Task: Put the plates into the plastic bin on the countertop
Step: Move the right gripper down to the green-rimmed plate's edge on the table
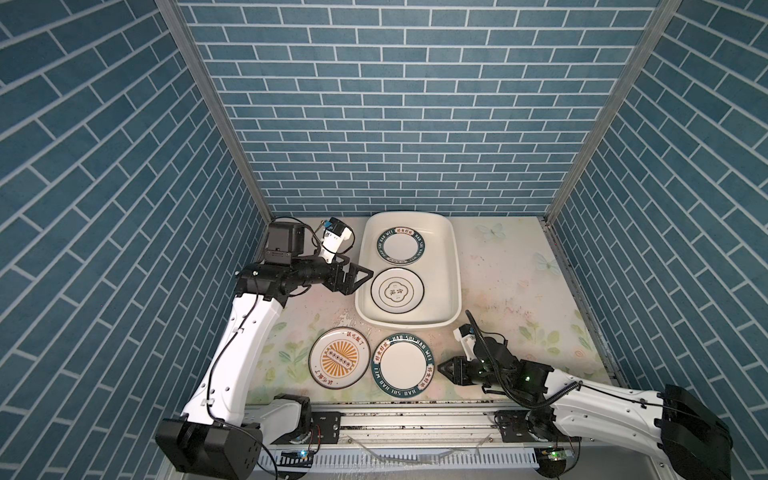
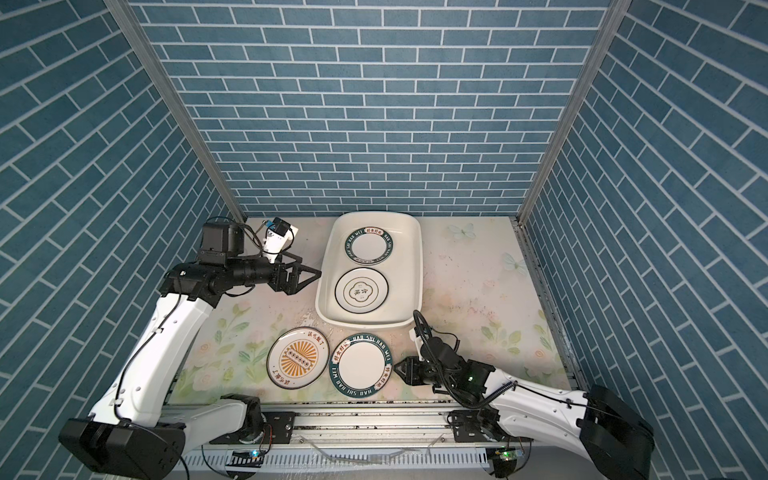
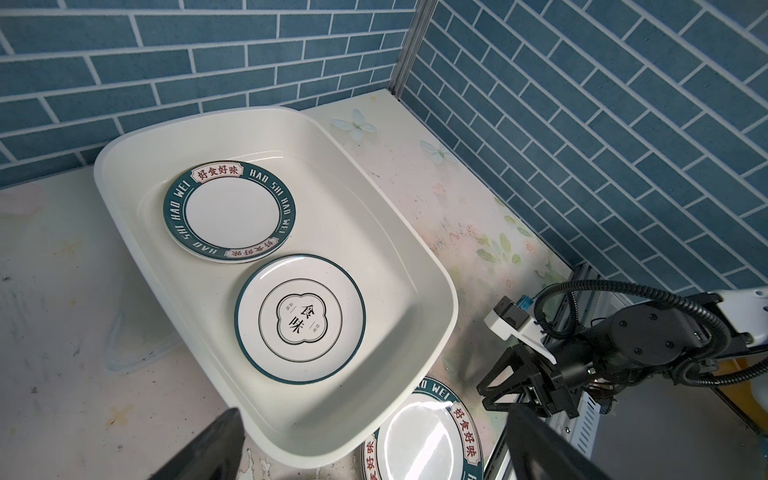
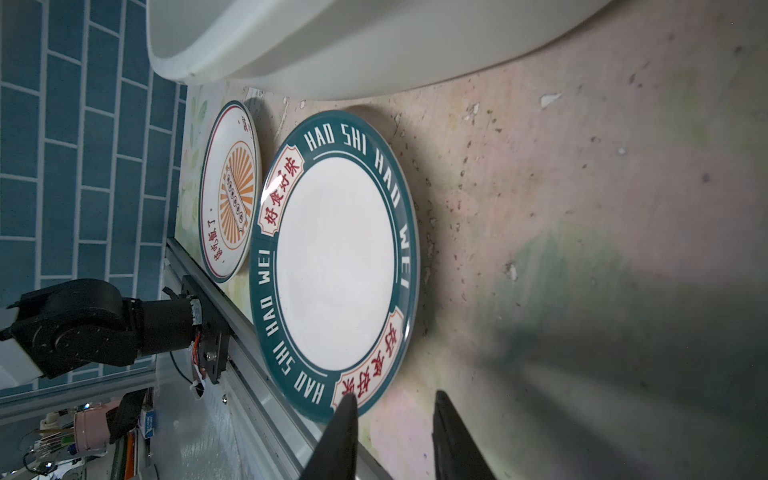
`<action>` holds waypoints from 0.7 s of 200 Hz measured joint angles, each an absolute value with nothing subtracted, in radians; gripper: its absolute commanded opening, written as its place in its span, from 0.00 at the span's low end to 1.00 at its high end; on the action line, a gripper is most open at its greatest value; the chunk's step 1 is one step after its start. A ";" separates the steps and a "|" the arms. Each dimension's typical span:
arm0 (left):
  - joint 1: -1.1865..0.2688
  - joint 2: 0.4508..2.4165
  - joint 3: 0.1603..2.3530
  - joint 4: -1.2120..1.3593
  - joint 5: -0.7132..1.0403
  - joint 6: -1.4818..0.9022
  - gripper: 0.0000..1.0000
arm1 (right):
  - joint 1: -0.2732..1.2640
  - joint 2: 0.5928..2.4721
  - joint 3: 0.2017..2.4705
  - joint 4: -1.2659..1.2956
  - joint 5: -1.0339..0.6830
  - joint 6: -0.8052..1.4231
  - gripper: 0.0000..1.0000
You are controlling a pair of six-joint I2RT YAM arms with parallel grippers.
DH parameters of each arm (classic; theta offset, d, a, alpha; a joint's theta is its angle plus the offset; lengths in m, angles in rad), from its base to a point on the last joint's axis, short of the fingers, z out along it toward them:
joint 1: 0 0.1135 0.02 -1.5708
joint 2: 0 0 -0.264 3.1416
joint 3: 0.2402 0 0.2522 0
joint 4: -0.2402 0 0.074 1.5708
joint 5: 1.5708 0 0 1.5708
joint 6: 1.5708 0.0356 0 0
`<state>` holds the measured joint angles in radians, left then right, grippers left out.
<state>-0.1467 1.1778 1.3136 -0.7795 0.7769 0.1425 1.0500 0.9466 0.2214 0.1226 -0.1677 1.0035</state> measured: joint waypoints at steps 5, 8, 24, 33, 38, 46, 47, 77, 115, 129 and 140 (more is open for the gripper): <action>-0.147 1.178 1.313 -0.779 0.778 0.142 1.00 | 1.053 0.962 0.221 0.136 -0.167 1.007 0.32; -0.147 1.178 1.312 -0.779 0.779 0.142 1.00 | 1.055 0.973 0.221 0.146 -0.166 1.008 0.32; -0.146 1.178 1.310 -0.775 0.780 0.142 0.99 | 1.066 1.019 0.221 0.185 -0.161 1.018 0.32; -0.146 1.178 1.309 -0.772 0.781 0.142 1.00 | 1.071 1.043 0.221 0.206 -0.159 1.020 0.32; -0.146 1.177 1.308 -0.772 0.781 0.142 1.00 | 1.074 1.056 0.221 0.219 -0.157 1.023 0.32; -0.146 1.177 1.307 -0.772 0.783 0.142 1.00 | 1.077 1.073 0.221 0.236 -0.156 1.025 0.32; -0.146 1.177 1.307 -0.772 0.783 0.142 1.00 | 1.077 1.076 0.221 0.240 -0.155 1.025 0.32; -0.146 1.176 1.299 -0.768 0.786 0.139 1.00 | 1.083 1.134 0.221 0.294 -0.144 1.035 0.32; -0.146 1.176 1.291 -0.763 0.791 0.130 1.00 | 1.088 1.189 0.221 0.336 -0.131 1.045 0.31; -0.146 1.176 1.288 -0.761 0.791 0.127 1.00 | 1.089 1.206 0.221 0.363 -0.125 1.052 0.30; -0.146 1.176 1.286 -0.760 0.793 0.126 0.99 | 1.089 1.220 0.221 0.385 -0.122 1.058 0.30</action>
<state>-0.1459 1.1759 1.2861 -0.7601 0.7925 0.1261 1.0889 1.2198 0.2207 0.3855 -0.1219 1.0580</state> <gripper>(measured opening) 0.996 0.303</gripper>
